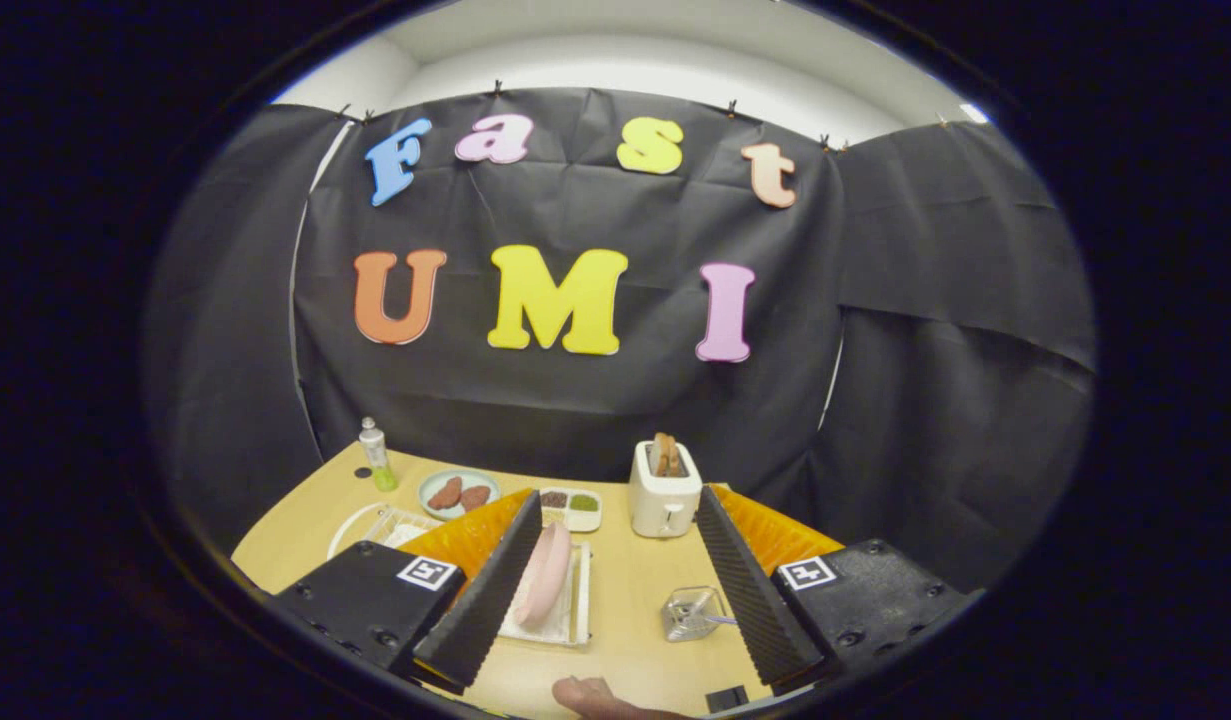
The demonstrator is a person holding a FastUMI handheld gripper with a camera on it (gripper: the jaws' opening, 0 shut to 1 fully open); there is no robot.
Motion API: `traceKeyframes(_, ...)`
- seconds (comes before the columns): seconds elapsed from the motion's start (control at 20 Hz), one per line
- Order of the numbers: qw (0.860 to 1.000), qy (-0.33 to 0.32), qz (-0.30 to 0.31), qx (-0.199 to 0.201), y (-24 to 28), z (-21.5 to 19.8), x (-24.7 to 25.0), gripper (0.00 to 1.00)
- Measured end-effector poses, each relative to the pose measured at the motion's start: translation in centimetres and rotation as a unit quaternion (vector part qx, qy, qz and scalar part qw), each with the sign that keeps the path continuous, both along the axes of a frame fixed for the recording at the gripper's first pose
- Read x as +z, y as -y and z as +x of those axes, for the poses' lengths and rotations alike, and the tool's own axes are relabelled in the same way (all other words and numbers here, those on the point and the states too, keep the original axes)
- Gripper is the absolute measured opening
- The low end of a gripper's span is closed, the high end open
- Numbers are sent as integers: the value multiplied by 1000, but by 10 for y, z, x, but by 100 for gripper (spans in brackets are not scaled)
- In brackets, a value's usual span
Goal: Take the plate from the dish rack, then take the spoon from the basket and place it into the plate.
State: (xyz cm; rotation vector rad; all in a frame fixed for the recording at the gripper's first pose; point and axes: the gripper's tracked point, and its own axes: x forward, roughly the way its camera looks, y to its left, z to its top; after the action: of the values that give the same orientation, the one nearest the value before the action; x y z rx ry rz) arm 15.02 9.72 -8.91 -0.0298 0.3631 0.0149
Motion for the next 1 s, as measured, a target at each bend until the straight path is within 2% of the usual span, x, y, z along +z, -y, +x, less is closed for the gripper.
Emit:
traceKeyframes(0.15,997,-78,14,11,-21,40,-29,100)
traceKeyframes(0.25,989,-147,8,25,-37,63,-55,100)
traceKeyframes(0.4,971,-238,-1,22,-41,90,-83,98)
traceKeyframes(0.55,942,-336,-9,25,-53,104,-117,95)
traceKeyframes(0.65,918,-396,-14,29,-59,105,-134,87)
traceKeyframes(0.8,908,-415,-47,14,-57,120,-139,74)
traceKeyframes(0.9,894,-443,-69,13,-60,125,-143,63)
traceKeyframes(1.0,879,-468,-87,-6,-59,130,-147,51)
